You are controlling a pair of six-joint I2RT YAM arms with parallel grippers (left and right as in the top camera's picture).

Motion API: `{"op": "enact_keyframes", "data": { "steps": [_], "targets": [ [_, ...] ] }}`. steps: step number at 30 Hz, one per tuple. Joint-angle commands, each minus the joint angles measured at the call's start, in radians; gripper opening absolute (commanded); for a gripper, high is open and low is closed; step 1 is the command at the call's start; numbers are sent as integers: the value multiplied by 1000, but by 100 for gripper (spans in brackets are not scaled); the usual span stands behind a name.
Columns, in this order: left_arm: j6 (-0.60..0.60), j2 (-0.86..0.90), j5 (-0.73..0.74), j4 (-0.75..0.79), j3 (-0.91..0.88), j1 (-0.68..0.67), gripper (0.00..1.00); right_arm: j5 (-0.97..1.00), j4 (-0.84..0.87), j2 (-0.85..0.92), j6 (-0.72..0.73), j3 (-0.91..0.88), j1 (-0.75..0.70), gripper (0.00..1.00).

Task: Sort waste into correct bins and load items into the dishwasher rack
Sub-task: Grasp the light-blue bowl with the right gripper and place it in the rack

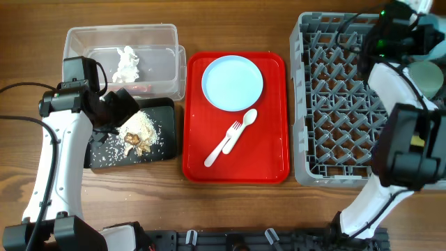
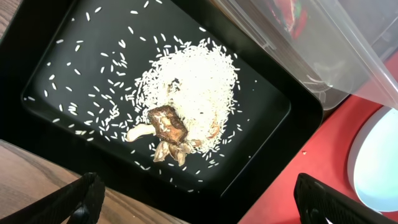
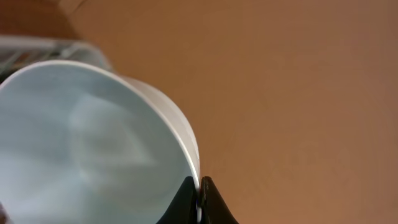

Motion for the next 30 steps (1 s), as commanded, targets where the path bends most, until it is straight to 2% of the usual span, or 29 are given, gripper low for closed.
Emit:
{"op": "enact_keyframes", "data": {
  "steps": [1, 3, 9, 10, 11, 12, 13, 17, 18, 21, 25, 27, 30],
  "targets": [
    [-17, -10, 4, -2, 6, 4, 99, 35, 7, 64, -3, 6, 2, 4],
    [-17, -10, 10, 0, 6, 4, 98, 35, -24, 70, 61, 6, 14, 4],
    [-17, -10, 10, 2, 6, 4, 99, 35, -55, 70, 85, 6, 80, 5],
    [-17, -10, 10, 2, 6, 4, 99, 35, -79, 70, 101, 6, 89, 10],
    [-17, -10, 10, 2, 6, 4, 99, 35, -95, 70, 110, 6, 97, 23],
    [-17, -10, 10, 2, 6, 4, 99, 35, -118, 70, 114, 6, 106, 47],
    [-17, -10, 10, 2, 6, 4, 99, 40, -125, 70, 113, 6, 113, 58],
    [-17, -10, 10, 3, 6, 4, 99, 26, -165, 35, 154, 6, 150, 82],
    [-16, -10, 10, 3, 6, 4, 99, -37, -241, 10, 205, 6, 165, 84],
    [-17, -10, 10, 3, 6, 4, 99, -452, -587, -97, 436, 6, 188, 88],
    [-16, -10, 10, 3, 6, 4, 99, -712, -701, -217, 488, 6, 190, 90],
    [-16, -10, 10, 3, 6, 4, 99, -975, -745, -309, 497, 6, 196, 90],
    [-17, -10, 10, 3, 6, 4, 100, -1477, -777, -395, 648, 6, 230, 88]
  ]
}}
